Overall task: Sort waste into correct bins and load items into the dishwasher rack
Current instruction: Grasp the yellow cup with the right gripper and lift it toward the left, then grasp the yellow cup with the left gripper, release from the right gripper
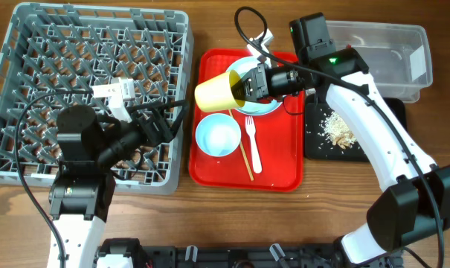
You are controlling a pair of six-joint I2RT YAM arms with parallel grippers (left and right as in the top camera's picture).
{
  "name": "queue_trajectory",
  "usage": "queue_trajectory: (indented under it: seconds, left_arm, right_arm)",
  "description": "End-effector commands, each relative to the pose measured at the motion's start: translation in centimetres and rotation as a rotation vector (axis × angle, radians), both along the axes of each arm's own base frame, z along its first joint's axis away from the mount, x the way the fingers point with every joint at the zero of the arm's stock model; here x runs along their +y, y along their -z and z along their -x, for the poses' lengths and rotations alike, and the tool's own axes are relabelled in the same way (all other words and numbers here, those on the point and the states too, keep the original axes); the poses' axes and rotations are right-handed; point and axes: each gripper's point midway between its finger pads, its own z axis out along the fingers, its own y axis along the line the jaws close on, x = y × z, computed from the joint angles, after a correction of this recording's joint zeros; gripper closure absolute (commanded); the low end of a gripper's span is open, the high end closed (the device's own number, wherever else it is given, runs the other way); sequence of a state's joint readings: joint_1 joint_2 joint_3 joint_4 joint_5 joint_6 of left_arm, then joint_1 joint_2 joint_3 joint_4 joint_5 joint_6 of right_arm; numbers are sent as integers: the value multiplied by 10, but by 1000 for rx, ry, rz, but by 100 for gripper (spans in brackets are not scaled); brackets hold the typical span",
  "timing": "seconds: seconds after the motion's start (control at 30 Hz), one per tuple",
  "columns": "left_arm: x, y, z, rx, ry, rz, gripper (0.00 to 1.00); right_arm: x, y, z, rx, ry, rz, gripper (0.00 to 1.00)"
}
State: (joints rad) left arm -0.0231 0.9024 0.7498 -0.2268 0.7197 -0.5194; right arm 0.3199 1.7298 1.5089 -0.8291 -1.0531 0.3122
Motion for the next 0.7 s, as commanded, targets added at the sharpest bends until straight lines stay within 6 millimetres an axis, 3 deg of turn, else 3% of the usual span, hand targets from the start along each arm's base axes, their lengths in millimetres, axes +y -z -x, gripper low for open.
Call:
queue_trajectory:
  seconds: [0.0, 0.27, 0.5, 0.67]
  left_arm:
    - [-10, -19, 6, -9, 68, 86, 0]
    - [-24, -29, 4, -29, 182, 155, 0]
    - [-40, -49, 21, -116, 366, 195, 7]
    - [-42, -51, 27, -116, 406, 203, 10]
  right_arm:
    - [9, -19, 12, 1, -78, -107, 96]
    - [20, -42, 27, 6, -169, -235, 96]
    - [27, -45, 29, 15, -178, -239, 95]
    - [29, -47, 26, 25, -169, -244, 96]
